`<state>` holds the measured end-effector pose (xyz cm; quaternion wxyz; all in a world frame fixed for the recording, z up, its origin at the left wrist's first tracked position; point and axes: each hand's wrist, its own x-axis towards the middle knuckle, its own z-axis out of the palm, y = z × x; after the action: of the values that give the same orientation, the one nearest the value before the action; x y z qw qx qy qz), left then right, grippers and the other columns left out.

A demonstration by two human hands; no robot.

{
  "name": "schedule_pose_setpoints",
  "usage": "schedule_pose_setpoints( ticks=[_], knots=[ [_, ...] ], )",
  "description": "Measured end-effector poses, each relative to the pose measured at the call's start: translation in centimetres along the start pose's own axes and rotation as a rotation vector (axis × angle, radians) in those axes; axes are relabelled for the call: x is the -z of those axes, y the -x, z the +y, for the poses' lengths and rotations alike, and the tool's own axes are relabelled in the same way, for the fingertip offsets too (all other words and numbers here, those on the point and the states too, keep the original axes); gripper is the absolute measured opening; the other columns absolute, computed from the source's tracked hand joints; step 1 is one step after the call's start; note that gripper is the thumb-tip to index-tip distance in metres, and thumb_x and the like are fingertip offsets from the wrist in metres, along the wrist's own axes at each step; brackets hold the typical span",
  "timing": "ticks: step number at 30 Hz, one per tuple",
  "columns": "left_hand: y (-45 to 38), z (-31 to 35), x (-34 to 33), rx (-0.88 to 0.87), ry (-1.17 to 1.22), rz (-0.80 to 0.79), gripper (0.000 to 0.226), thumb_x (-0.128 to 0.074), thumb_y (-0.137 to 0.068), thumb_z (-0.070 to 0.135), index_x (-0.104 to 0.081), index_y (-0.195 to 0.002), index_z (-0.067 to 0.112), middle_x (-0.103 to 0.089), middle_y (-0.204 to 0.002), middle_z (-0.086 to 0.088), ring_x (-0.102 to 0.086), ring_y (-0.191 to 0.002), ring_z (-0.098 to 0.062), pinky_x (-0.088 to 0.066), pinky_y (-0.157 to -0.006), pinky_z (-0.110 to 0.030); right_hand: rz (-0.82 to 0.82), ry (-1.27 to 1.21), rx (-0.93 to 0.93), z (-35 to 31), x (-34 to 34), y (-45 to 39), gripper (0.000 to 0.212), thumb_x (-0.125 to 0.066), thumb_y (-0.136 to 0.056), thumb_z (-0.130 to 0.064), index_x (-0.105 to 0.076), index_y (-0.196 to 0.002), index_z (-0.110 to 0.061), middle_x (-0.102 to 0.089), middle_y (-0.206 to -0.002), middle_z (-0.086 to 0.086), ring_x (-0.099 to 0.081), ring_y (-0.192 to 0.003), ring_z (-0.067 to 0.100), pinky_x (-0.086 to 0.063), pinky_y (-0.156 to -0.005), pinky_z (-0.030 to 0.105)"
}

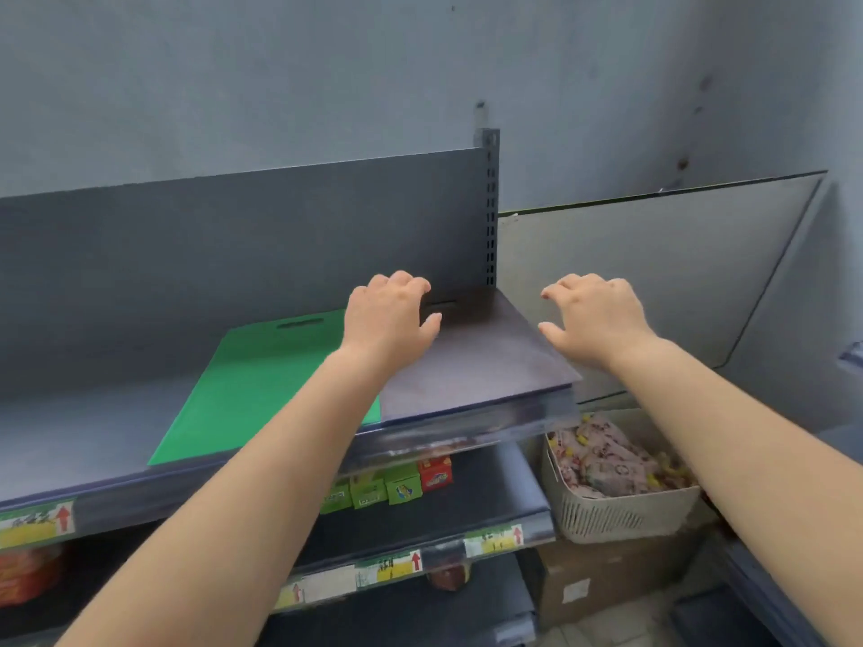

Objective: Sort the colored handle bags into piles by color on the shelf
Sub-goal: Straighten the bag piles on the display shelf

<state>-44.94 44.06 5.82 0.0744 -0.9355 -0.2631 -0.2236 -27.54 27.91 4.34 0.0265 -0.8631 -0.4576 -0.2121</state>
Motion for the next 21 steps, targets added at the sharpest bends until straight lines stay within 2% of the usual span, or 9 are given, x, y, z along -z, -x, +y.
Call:
schedule_pose_setpoints(
  ticks=[4,13,21],
  knots=[
    [-3.5,9.3,0.2,-0.175,-0.052,0.019,0.047,-0.047,-0.092,0.044,-0.048,-0.131,0.018,-0.05,-0.131,-0.002,-0.044,-0.119,-0.026,-0.034,-0.092,-0.037,-0.072,0.167,-0.124,7.4,2.3,4.0,0.047,-0.041,-0.094,-0.047,-0.043,-0.134,-0.023,-0.047,-0.133,0.001,-0.045,-0.121,0.024,-0.033,-0.095,0.037],
    [-5.7,31.9,-0.8,-0.523,0.071,0.068,0.042,-0.047,-0.092,0.044,-0.05,-0.126,0.019,-0.05,-0.128,-0.001,-0.044,-0.118,-0.024,-0.031,-0.092,-0.034,-0.131,0.386,-0.434,23.9,6.3,16.7,0.048,-0.042,-0.093,-0.05,-0.043,-0.132,-0.022,-0.049,-0.131,0.002,-0.044,-0.123,0.024,-0.033,-0.096,0.039],
    [-4.5,46.4,-1.7,-0.755,0.211,0.055,0.037,-0.048,-0.091,0.043,-0.052,-0.119,0.019,-0.053,-0.123,-0.001,-0.046,-0.116,-0.025,-0.033,-0.09,-0.035,-0.182,0.444,-0.693,32.4,7.7,26.6,0.048,-0.041,-0.094,-0.046,-0.038,-0.137,-0.023,-0.047,-0.134,0.002,-0.041,-0.125,0.025,-0.031,-0.099,0.04]
  ],
)
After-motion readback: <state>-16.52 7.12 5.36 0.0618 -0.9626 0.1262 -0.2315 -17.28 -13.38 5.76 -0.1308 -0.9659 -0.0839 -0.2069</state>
